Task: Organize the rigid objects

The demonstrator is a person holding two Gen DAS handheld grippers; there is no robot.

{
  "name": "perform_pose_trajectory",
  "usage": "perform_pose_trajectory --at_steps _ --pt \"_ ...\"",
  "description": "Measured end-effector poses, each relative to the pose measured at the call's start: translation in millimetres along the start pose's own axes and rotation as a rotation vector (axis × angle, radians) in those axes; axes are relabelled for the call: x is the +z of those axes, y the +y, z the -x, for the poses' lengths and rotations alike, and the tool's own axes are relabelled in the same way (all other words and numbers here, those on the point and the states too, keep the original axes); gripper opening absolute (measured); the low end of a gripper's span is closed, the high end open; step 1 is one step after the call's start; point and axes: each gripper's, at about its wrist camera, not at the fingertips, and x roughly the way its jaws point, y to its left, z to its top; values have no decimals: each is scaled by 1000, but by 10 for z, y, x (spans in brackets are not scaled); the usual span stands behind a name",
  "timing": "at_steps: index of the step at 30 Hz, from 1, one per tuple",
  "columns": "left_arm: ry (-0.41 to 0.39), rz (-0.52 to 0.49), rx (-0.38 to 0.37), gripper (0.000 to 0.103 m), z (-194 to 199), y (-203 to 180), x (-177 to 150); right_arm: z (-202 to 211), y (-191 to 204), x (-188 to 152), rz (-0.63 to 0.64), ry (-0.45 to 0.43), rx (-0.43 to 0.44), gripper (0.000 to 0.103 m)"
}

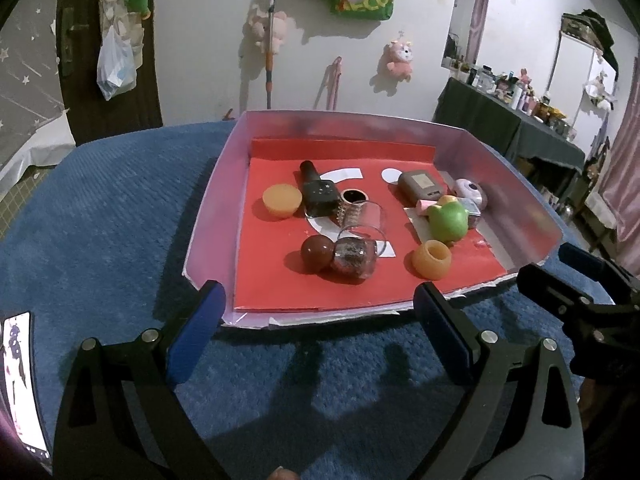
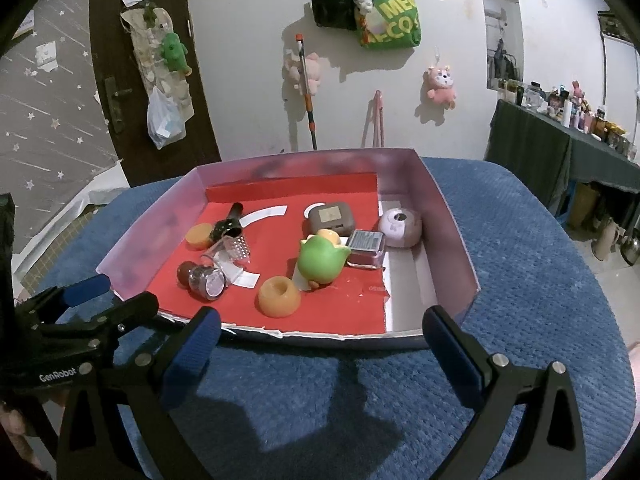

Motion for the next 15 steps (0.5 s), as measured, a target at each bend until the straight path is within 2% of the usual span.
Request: perform_pose_trajectory --at_steps 2,5,15 --pt "3 -1 -11 96 19 -6 -13 33 -3 -7 -1 0 2 103" --pt "13 1 -17 103 43 -11 -44 72 -1 -29 -2 3 3 103" --pt "40 11 -21 103 78 12 -224 83 -53 -229 -25 63 0 103"
